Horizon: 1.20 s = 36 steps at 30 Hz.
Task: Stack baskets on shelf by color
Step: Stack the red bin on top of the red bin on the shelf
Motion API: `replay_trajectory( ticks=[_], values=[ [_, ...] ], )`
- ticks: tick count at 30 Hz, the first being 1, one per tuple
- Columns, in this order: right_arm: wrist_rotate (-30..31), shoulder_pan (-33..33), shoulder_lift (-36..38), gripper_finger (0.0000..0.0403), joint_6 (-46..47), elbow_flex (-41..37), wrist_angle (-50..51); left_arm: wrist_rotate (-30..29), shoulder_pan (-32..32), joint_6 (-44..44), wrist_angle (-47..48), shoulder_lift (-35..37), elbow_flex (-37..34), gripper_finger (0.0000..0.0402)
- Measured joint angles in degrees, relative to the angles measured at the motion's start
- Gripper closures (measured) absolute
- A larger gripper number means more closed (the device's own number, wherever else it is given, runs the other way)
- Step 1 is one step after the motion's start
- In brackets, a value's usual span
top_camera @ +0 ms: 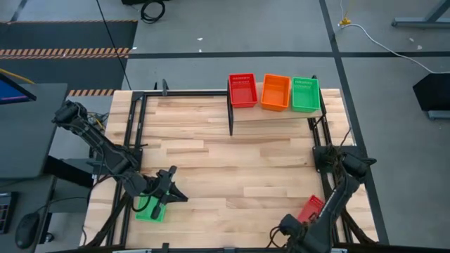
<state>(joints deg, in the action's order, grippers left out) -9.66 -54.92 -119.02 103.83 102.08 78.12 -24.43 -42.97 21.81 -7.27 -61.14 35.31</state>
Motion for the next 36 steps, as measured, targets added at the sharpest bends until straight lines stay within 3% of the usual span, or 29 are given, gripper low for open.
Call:
replay_trajectory(
  ticks=[4, 11, 26, 30, 36],
  values=[
    [3.3, -1.5, 0.0, 0.0273, 2.0, 0.0, 1.4, 0.0, 0.0, 0.0, -0.1, 0.0, 0.0, 0.0373],
    [3.6, -2.7, 0.0, 0.0273, 3.8, -1.5, 1.1, 0.0, 0.1, -0.3, -0.2, 0.0, 0.0, 0.0375],
    [3.8, -2.8, 0.0, 0.0272, 2.4, -14.9, -16.0, -0.2, 0.1, -0.6, -2.0, 0.0, 0.0, 0.0376],
    [1.6, -2.8, 0.0, 0.0273, -0.4, -18.8, -20.8, -3.7, 0.1, -1.5, -2.2, 0.0, 0.0, 0.0372],
    [-0.5, -2.3, 0.0, 0.0314, -4.3, -20.2, -21.7, -6.4, 0.1, -1.4, -2.6, 0.0, 0.0, 0.0372]
  ],
)
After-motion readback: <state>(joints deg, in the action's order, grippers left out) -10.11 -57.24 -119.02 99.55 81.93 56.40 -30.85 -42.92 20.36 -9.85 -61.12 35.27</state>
